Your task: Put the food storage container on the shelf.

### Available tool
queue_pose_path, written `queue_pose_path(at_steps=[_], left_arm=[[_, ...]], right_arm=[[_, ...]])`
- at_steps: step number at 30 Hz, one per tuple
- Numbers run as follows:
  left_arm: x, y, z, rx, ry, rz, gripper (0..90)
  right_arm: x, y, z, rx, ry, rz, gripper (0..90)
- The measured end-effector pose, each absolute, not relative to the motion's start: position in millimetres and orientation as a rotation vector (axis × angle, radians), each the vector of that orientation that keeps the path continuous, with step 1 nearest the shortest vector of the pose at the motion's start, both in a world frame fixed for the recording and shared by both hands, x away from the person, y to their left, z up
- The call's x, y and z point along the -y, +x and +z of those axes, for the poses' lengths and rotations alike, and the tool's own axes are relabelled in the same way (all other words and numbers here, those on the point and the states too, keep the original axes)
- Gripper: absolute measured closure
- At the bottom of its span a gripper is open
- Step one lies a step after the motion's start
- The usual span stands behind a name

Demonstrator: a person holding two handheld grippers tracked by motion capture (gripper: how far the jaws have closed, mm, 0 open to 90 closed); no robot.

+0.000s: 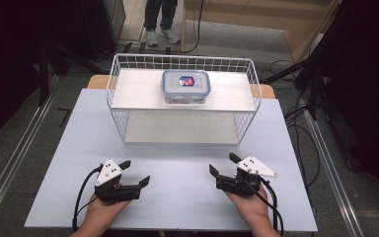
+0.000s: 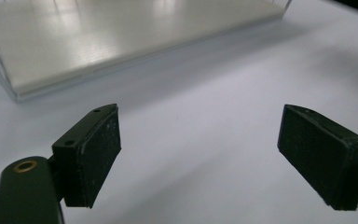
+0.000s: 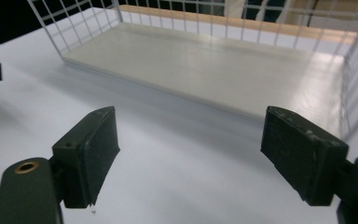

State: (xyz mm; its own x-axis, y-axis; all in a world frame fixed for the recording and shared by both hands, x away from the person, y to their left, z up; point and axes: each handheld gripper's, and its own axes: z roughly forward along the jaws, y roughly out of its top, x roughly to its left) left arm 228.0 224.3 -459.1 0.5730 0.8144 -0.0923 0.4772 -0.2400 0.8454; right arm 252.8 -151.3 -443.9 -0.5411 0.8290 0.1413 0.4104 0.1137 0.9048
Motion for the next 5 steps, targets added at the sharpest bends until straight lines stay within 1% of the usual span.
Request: queue_pose_path(at_steps=[1,2,5], left_arm=[[-224,228,-459,-1.044,1.892,0.464,12.7],[-223,230,-462,-1.050,1.910,0.470,11.2],[-223,230,-461,-1.056,1.892,0.469,10.5]], right_arm=[[151,253,-444,-1.997,1.204,1.410,18.8],[155,247,-459,-1.996,1.204,1.377,17.5],[156,246,-463,-2.034,1.183,1.319,16.7]])
